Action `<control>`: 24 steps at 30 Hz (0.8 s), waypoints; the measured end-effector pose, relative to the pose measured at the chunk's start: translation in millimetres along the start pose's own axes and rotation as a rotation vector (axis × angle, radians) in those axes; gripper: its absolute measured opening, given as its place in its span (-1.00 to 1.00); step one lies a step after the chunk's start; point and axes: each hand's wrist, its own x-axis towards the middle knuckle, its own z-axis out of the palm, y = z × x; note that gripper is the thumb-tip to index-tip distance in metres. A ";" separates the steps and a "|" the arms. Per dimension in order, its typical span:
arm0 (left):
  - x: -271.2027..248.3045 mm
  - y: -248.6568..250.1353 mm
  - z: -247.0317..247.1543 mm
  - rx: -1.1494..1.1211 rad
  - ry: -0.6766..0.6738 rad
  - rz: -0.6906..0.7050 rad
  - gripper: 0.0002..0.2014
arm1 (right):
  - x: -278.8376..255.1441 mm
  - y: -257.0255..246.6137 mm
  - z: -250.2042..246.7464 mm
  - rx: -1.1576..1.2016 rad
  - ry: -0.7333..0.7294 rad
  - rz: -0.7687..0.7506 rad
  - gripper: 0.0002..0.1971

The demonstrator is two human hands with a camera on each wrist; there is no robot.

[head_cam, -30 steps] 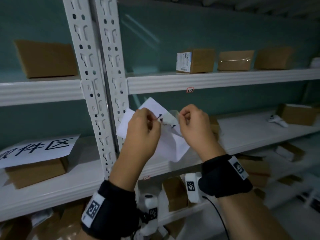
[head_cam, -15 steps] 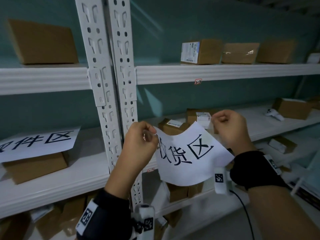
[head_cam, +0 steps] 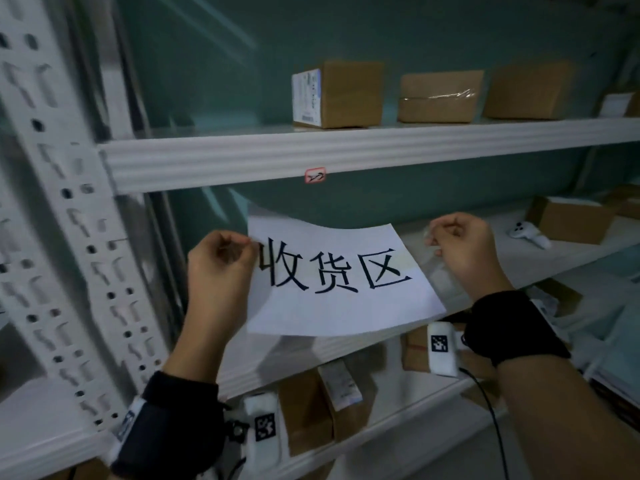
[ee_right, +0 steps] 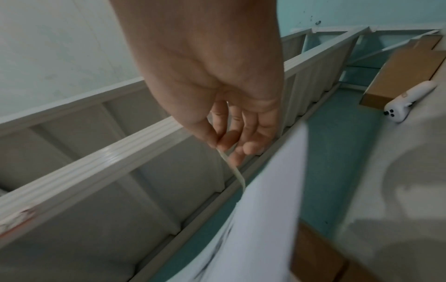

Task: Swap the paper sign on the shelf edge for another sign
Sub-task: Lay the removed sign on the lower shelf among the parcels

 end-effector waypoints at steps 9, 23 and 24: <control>48.4 -41.3 73.7 -0.120 0.107 -0.146 -0.83 | 73.7 63.2 -10.1 0.154 -0.011 0.176 -0.79; 104.6 -88.3 126.1 0.015 0.079 -0.241 -0.74 | 125.9 112.5 14.7 0.234 -0.063 0.238 -0.85; 106.2 -93.8 127.6 0.039 0.052 -0.243 -0.79 | 128.5 116.6 16.8 0.224 -0.066 0.250 -0.85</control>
